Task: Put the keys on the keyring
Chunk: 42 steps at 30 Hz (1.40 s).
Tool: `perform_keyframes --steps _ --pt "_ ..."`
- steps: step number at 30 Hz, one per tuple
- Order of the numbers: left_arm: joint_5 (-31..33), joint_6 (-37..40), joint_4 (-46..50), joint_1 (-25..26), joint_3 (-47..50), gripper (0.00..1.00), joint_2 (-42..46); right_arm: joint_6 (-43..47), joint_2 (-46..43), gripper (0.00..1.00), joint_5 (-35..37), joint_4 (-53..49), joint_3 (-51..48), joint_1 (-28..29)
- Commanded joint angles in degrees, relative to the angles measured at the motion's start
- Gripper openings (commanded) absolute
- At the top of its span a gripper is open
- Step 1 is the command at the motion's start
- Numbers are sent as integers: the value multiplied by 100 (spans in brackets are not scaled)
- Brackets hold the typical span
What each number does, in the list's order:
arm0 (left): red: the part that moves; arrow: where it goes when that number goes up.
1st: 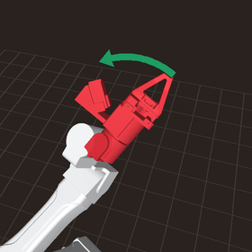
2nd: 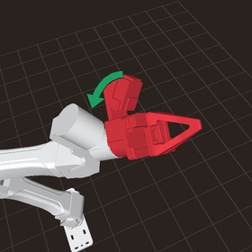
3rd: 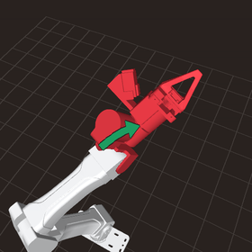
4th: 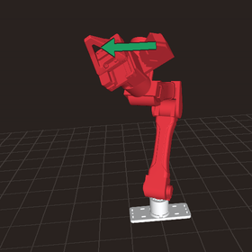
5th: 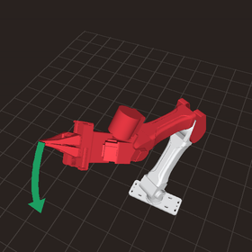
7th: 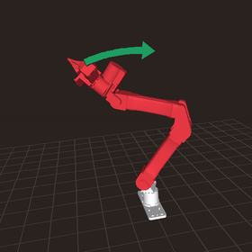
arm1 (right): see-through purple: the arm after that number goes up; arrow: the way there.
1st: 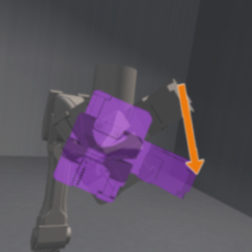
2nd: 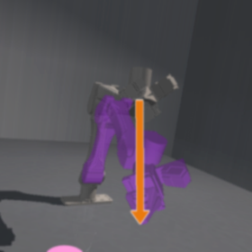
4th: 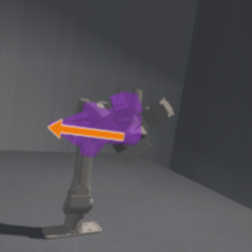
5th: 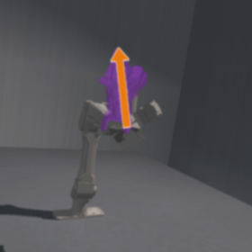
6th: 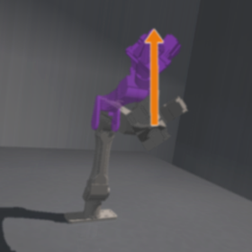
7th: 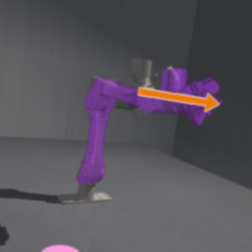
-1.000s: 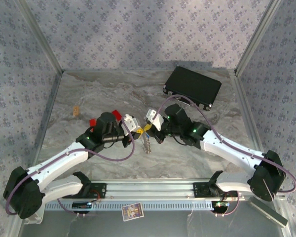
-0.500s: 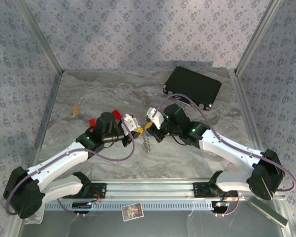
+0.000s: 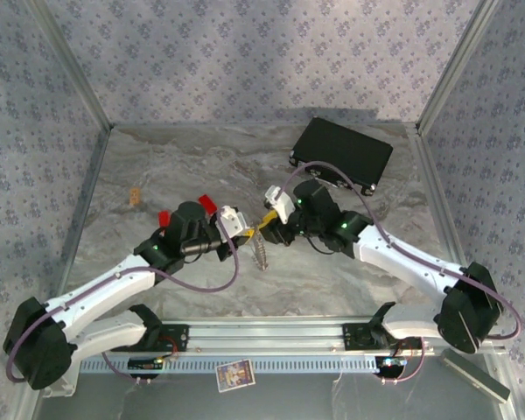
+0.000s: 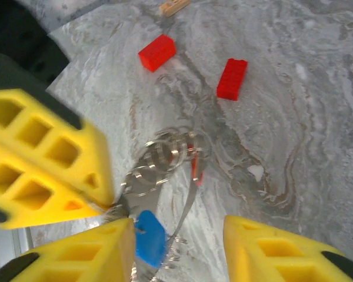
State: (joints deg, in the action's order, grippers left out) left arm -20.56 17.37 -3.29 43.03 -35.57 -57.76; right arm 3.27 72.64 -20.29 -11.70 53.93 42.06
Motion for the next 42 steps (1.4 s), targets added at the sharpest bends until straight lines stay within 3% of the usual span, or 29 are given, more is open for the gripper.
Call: perform_keyframes --steps 1,9,11,17,28,31,34,38,42 --pt "-316 88 -542 54 141 0 139 327 -176 50 -507 -134 57 -208" --pt "-621 188 -990 48 360 0 103 1852 -325 42 -1885 -131 -218 -314" --pt "-693 206 -1103 48 413 0 91 2166 -341 39 -1949 -101 -313 -207" --pt "-963 303 -1261 45 473 0 22 2569 -357 25 -1591 238 -506 -29" --pt "-1073 364 -1290 48 498 0 18 2608 -435 10 -1557 250 -595 -22" --pt "-1097 356 -1347 43 542 0 68 2607 -428 0 -1524 259 -577 1" --pt "-1027 338 -1287 41 535 0 98 2613 -431 0 -1451 230 -488 29" --pt "-445 389 -649 48 334 21 81 2914 -409 0 -1116 -326 -163 149" --pt "-102 456 -172 49 168 21 32 3255 -257 0 -773 -1050 265 288"
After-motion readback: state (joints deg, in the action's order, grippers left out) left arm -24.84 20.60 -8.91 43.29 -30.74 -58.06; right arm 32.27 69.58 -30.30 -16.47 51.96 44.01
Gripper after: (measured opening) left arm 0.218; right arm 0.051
